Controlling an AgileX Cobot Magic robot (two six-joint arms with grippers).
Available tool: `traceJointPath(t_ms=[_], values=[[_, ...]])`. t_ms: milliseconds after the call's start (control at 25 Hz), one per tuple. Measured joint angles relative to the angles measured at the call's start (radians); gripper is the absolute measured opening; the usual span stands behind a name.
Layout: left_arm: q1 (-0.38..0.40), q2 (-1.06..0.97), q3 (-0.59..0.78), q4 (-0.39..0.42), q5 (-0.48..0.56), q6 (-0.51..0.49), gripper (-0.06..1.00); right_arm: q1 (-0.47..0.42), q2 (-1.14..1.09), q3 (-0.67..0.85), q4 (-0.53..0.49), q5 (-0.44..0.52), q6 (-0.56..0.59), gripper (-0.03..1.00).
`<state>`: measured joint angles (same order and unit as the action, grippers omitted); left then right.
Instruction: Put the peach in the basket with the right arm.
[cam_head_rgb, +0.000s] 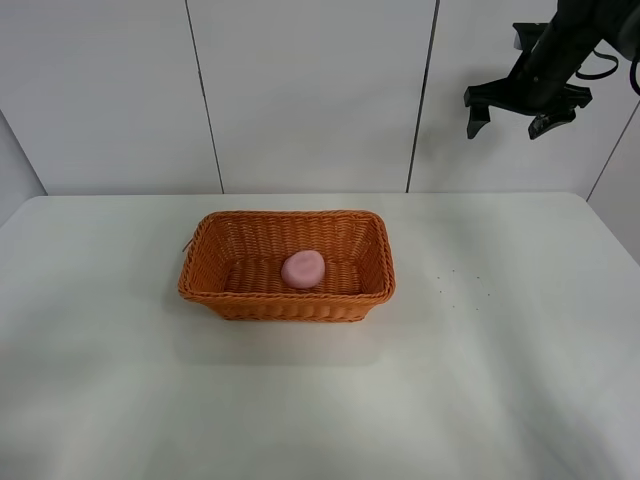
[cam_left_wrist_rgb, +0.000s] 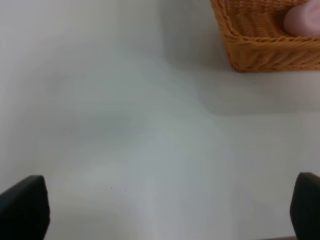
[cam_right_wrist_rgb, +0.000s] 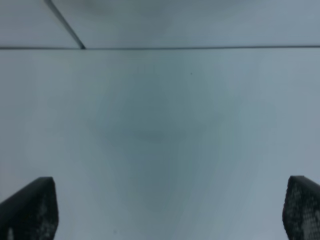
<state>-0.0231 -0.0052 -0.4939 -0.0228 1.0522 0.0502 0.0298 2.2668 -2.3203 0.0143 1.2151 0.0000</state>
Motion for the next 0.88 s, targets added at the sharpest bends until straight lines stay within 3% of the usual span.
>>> traceJointPath(t_ms=[400,880], values=[[0.000,0.000,0.000,0.000,0.000,0.000,0.99,0.000,-0.244,0.297,0.026,-0.002,0.000,0.70],[0.000,0.000,0.000,0.000,0.000,0.000,0.99,0.000,-0.889,1.137,0.048,-0.001,-0.007,0.70]])
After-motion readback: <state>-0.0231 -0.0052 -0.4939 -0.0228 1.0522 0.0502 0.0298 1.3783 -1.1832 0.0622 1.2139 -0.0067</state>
